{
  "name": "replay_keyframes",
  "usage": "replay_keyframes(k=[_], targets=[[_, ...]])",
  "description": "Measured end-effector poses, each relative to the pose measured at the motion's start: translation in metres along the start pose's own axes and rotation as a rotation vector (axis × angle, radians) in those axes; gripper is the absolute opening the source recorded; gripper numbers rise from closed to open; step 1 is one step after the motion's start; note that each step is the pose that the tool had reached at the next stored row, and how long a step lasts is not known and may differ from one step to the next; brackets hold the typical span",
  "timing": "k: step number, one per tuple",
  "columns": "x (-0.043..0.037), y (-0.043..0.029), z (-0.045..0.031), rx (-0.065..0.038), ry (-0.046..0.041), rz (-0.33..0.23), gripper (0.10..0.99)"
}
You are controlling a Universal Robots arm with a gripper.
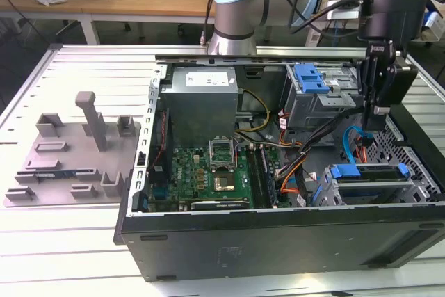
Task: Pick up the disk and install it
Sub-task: 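Insert the first disk wire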
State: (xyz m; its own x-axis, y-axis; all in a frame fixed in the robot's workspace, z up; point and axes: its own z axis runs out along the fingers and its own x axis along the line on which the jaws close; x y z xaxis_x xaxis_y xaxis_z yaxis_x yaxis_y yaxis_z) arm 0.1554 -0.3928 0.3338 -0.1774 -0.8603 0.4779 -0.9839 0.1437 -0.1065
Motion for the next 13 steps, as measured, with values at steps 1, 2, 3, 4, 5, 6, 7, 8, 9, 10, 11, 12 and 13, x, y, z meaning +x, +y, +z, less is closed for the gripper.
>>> replay_keyframes(k=[1,2,3,4,5,6,7,8,9,10,11,12,13], targets=[[-0.0011,0.0009,0.0016,0.000,0.0009,0.000,0.282],[-0.0020,0.0014,0.0016,0.000,0.0017,0.000,0.282],[-0.0098,0.0029,-0.0025,0.003,0.0087,-0.003,0.282],[-0.0149,0.0038,-0.0054,0.008,0.0214,-0.007,0.282],[-0.0179,0.0042,-0.0070,0.012,0.0328,-0.010,0.282],[-0.0184,0.0043,-0.0070,0.015,0.0385,-0.011,0.282],[-0.0185,0.0043,-0.0069,0.016,0.0420,-0.012,0.282],[-0.0187,0.0044,-0.0066,0.017,0.0453,-0.012,0.282],[-0.0188,0.0044,-0.0063,0.018,0.0471,-0.012,0.282],[-0.0191,0.0045,-0.0056,0.018,0.0486,-0.012,0.282],[-0.0192,0.0045,-0.0050,0.019,0.0486,-0.012,0.282],[-0.0193,0.0046,-0.0044,0.018,0.0485,-0.012,0.282],[-0.0194,0.0046,-0.0030,0.019,0.0488,-0.011,0.282]])
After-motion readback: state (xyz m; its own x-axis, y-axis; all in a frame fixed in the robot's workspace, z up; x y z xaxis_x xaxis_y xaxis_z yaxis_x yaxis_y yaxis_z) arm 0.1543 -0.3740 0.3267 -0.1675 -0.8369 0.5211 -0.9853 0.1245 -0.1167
